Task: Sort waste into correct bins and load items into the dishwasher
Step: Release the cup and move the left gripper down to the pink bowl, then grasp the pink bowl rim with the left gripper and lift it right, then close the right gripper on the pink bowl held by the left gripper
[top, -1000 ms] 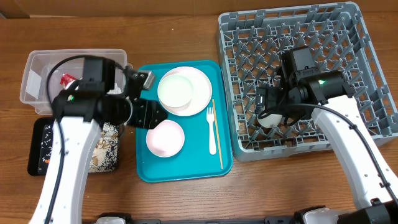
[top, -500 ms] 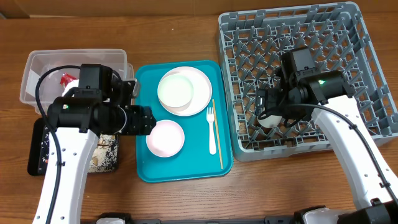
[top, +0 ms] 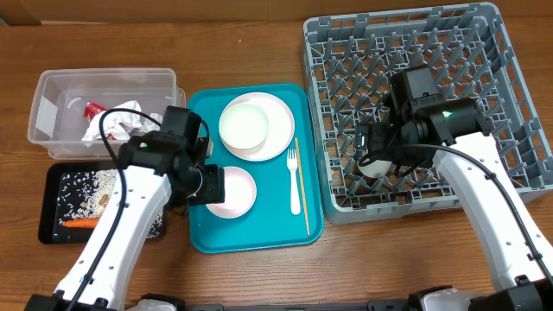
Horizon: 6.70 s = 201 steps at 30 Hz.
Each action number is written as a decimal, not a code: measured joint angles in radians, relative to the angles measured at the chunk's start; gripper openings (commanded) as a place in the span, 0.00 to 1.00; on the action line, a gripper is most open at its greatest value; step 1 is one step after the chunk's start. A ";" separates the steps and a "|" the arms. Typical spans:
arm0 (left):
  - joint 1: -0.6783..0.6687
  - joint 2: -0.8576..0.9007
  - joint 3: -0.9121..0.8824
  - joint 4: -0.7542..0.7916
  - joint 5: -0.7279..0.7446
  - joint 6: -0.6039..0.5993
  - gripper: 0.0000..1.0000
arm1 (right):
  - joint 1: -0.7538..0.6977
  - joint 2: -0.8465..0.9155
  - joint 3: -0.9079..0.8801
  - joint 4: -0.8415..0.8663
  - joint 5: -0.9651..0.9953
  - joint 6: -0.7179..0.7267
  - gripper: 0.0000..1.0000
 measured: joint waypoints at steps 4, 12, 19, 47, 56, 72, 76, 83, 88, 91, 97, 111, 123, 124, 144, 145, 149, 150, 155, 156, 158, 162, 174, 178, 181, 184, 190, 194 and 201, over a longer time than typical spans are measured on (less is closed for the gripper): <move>-0.001 0.029 -0.016 0.036 -0.069 -0.058 0.63 | 0.000 0.000 0.000 -0.002 0.000 0.000 1.00; -0.001 0.151 -0.045 0.097 -0.087 -0.097 0.60 | 0.000 0.000 0.000 -0.004 0.000 0.000 1.00; -0.001 0.251 -0.045 0.138 -0.082 -0.097 0.56 | 0.000 0.000 0.000 -0.006 0.000 -0.001 1.00; -0.001 0.295 0.003 0.048 -0.085 -0.092 0.04 | 0.000 0.000 0.000 -0.013 0.000 0.000 1.00; -0.058 0.154 0.271 -0.095 -0.103 -0.092 0.04 | 0.000 0.000 0.019 -0.028 -0.141 -0.090 1.00; -0.144 0.123 0.496 -0.102 0.230 0.136 0.04 | -0.066 0.000 0.058 -0.107 -0.872 -0.577 1.00; -0.100 0.124 0.502 -0.076 0.389 0.187 0.04 | -0.117 0.000 0.058 -0.098 -0.939 -0.629 1.00; -0.091 0.127 0.502 -0.059 0.487 0.201 0.04 | -0.129 0.000 0.058 -0.095 -0.995 -0.659 1.00; -0.092 0.129 0.502 -0.047 0.486 0.194 0.04 | -0.129 0.000 0.058 -0.089 -1.048 -0.665 1.00; -0.092 0.129 0.502 -0.048 0.457 0.183 0.04 | -0.129 0.000 0.058 -0.083 -1.073 -0.666 1.00; -0.092 0.129 0.502 -0.046 0.426 0.167 0.04 | -0.126 0.000 0.058 -0.027 -1.150 -0.671 1.00; -0.145 0.148 0.502 -0.020 0.414 0.162 0.04 | -0.050 0.000 0.058 0.053 -1.087 -0.673 1.00; -0.145 0.148 0.502 -0.018 0.391 0.162 0.04 | -0.038 0.000 0.058 0.068 -1.073 -0.628 0.91; -0.145 0.148 0.502 -0.017 0.389 0.162 0.04 | -0.038 0.000 0.058 0.070 -1.073 -0.622 0.87; -0.145 0.148 0.502 -0.002 0.388 0.162 0.04 | -0.038 0.000 0.058 0.110 -1.067 -0.512 0.81; -0.145 0.148 0.502 -0.002 0.388 0.162 0.04 | -0.038 0.000 0.058 0.111 -1.067 -0.512 0.80; -0.145 0.148 0.502 -0.002 0.388 0.162 0.04 | -0.038 0.000 0.057 0.111 -1.065 -0.510 0.72; -0.145 0.148 0.502 -0.002 0.388 0.162 0.04 | -0.039 0.000 0.053 0.114 -1.064 -0.508 0.70; -0.145 0.148 0.502 -0.003 0.388 0.163 0.05 | -0.039 0.000 0.044 0.118 -1.054 -0.502 0.63; -0.145 0.148 0.502 -0.002 0.388 0.163 0.04 | -0.039 0.000 0.044 0.119 -1.053 -0.501 0.62; -0.145 0.148 0.502 -0.003 0.388 0.163 0.05 | -0.039 0.000 0.044 0.119 -1.049 -0.502 0.58; -0.145 0.148 0.502 -0.002 0.384 0.163 0.05 | -0.039 0.000 0.044 0.117 -1.040 -0.494 0.55; -0.145 0.148 0.502 -0.002 0.376 0.163 0.05 | -0.039 0.000 0.044 0.117 -1.025 -0.489 0.50; -0.145 0.148 0.502 -0.002 0.375 0.163 0.06 | -0.039 0.000 0.044 0.117 -1.024 -0.489 0.49; -0.145 0.148 0.502 -0.002 0.373 0.163 0.06 | -0.039 0.000 0.044 0.117 -1.023 -0.490 0.43; -0.145 0.148 0.502 -0.002 0.373 0.163 0.07 | -0.039 0.000 0.044 0.117 -1.023 -0.490 0.43; -0.145 0.148 0.502 -0.001 0.377 0.163 0.14 | -0.039 0.000 0.044 0.118 -1.022 -0.493 0.43; -0.145 0.148 0.502 0.002 0.377 0.159 0.23 | -0.039 0.000 0.044 0.117 -1.021 -0.494 0.42; -0.145 0.148 0.502 0.002 0.377 0.154 0.31 | -0.039 0.000 0.044 0.117 -1.022 -0.494 0.42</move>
